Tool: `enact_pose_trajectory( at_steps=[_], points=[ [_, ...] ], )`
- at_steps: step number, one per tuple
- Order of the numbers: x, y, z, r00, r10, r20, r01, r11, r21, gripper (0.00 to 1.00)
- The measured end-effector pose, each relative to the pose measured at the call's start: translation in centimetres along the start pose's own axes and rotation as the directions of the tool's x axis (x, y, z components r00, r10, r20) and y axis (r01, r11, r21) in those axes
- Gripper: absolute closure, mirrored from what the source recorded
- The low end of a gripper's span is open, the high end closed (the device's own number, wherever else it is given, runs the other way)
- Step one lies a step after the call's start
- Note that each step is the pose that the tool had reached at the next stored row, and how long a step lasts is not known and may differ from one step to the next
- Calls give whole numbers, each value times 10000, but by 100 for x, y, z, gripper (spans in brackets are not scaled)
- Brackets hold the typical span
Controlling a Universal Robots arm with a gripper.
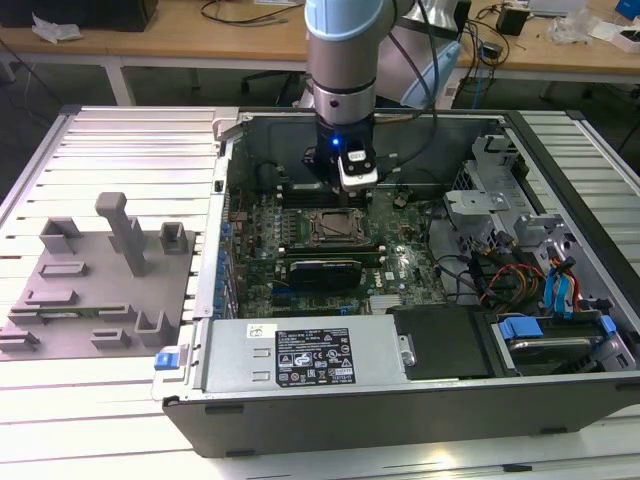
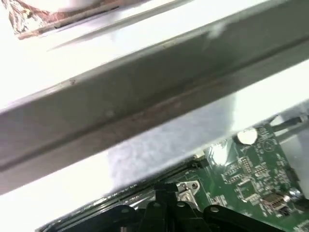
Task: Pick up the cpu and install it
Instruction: 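Install the first cpu locking lever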
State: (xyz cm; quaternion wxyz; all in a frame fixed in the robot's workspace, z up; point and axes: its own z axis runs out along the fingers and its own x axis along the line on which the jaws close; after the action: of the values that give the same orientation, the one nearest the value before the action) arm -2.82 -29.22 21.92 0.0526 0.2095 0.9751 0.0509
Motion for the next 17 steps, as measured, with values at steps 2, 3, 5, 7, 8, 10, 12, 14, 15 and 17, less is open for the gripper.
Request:
enact_pose_trajectory(
  at_steps=[2,3,5,7,8,10,12,14,15,17],
  points=[
    [-2,4,-24,10000,-8,48,8,9999,104,89],
    [-2,4,-24,10000,-20,95,18,9998,210,89],
    [-2,4,-24,9998,-34,190,26,9991,422,89],
    [-15,-29,-27,9998,-41,215,31,9988,480,89],
    [-20,-65,-32,9998,-41,215,31,9988,481,89],
    [-28,-153,-41,9998,-42,215,31,9988,479,89],
    [-30,-233,-51,9998,-42,217,31,9988,483,89],
    [-29,-260,-54,9997,-50,245,36,9985,543,89],
    [-31,-265,-54,9996,-58,264,42,9983,585,89],
    [-34,-274,-56,9994,-84,332,59,9972,750,89]
  ],
)
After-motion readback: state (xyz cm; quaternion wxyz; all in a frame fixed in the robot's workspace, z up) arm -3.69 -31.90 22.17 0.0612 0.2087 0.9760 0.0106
